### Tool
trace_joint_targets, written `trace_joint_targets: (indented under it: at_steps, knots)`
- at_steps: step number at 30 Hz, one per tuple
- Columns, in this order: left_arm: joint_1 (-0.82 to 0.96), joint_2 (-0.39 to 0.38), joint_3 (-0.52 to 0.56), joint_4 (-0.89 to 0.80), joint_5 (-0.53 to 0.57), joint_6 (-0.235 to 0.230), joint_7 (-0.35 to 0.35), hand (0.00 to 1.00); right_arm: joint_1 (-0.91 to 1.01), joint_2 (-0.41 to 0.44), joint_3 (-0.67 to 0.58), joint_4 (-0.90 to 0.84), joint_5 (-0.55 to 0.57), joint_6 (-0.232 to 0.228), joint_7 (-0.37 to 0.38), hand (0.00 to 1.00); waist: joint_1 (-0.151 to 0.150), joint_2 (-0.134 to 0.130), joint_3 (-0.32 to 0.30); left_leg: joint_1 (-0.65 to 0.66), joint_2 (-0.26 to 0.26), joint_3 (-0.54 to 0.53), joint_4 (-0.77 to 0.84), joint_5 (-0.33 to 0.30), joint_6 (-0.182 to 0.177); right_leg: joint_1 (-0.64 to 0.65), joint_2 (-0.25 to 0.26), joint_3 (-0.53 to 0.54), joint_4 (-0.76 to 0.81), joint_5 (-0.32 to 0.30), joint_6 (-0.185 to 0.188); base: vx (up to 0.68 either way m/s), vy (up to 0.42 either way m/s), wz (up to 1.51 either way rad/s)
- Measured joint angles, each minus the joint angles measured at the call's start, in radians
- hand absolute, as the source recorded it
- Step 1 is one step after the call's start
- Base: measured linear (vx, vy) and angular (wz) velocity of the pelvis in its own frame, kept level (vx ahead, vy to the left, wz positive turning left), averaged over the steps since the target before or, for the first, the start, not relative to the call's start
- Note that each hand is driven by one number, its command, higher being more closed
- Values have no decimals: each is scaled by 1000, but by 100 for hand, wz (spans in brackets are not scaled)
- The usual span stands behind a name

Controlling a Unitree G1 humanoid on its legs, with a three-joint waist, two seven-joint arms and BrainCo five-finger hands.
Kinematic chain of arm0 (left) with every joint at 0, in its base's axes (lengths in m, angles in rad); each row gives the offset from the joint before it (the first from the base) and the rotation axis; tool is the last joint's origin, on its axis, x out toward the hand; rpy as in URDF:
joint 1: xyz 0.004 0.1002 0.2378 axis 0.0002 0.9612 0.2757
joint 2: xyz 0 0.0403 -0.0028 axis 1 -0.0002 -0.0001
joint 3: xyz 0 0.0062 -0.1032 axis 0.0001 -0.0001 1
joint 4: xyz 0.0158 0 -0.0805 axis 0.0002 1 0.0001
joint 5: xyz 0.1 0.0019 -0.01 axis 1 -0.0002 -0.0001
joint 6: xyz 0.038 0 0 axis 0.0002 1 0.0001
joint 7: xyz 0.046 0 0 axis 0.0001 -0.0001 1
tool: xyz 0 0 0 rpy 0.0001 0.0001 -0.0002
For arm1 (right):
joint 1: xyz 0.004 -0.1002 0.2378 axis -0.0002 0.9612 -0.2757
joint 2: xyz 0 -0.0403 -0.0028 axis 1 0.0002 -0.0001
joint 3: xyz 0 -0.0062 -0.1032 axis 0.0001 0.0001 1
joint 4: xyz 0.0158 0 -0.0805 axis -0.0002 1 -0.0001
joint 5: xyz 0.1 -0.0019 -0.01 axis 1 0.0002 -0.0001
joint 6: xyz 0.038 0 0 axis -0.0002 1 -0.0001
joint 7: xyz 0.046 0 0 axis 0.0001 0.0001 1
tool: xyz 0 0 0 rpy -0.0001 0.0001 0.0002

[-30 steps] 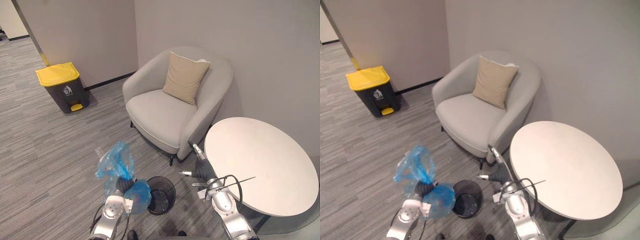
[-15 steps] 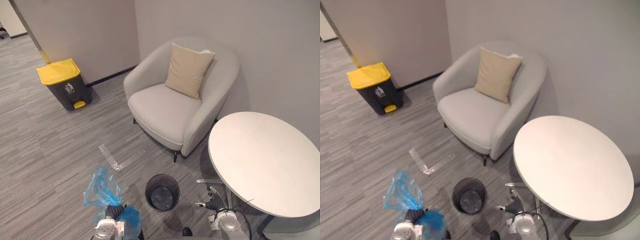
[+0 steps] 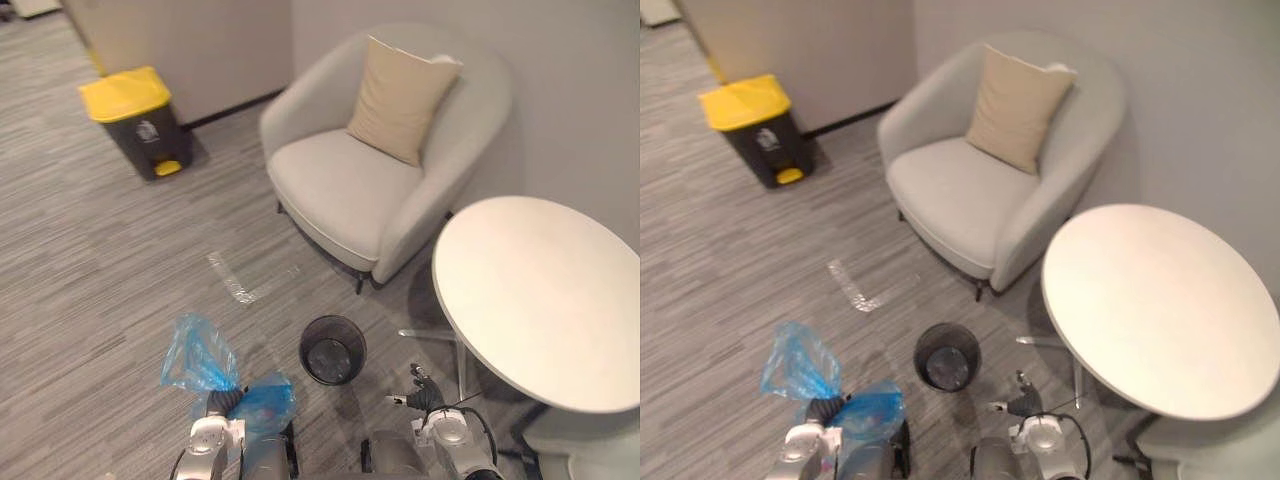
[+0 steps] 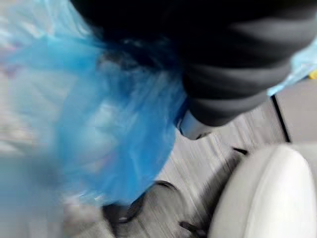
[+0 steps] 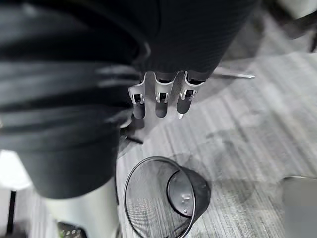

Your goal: Gather rubbish on tea table into small bin, then transfer packed bag to large trash can.

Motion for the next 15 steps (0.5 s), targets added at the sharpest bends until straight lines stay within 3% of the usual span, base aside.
trace_joint_targets:
  at_steps: [3,4,5,6,8,10,11,12,15]
  knots:
    - [5,-17,-38,16,0,4,-2,100,25,4,-7,0,1,0,-17,0,-10,45,20,15,22,-81,-123,100,-28,15,38,-81,-42,40,-28,-192,-125,62]
    - [2,-18,-42,15,0,4,-2,100,45,5,-15,0,4,1,-21,0,-15,56,23,12,35,-83,-148,106,-33,27,50,-119,-58,57,-44,-181,-189,92]
    - [-5,-19,-42,15,0,4,0,100,57,10,-34,0,13,3,-22,0,-20,65,26,10,50,-71,-173,84,-34,42,54,-163,-89,79,-55,-143,-118,101]
    - [-19,-17,-41,12,1,4,3,100,64,23,-61,0,30,5,-31,0,-28,49,29,3,51,-20,-181,37,-21,54,25,-211,-143,114,-73,-100,-43,99]
    - [-48,-17,-50,10,3,4,2,100,72,39,-101,-3,34,6,-49,0,-43,16,48,-35,39,66,-8,25,1,49,-33,-266,-157,132,-80,-144,-24,107]
    - [-46,-20,-77,10,4,4,1,100,87,25,-113,-2,37,8,-56,0,-56,20,45,-16,55,109,169,-35,14,51,-66,-319,-152,134,-77,-153,18,89]
    - [-46,-20,-82,11,4,4,1,100,96,18,-114,-2,37,9,-58,0,-57,30,39,17,80,134,225,-94,20,54,-74,-341,-153,137,-72,-116,105,70]
    - [-47,-20,-82,15,4,4,1,100,103,17,-118,0,39,11,-58,0,-57,38,36,64,97,155,211,-135,14,61,-80,-366,-164,145,-59,-75,116,75]
    - [-53,-10,-86,30,8,4,2,100,97,20,-125,25,39,15,-58,0,-62,47,28,176,76,167,-11,-136,-24,90,-75,-406,-222,180,-12,-61,178,64]
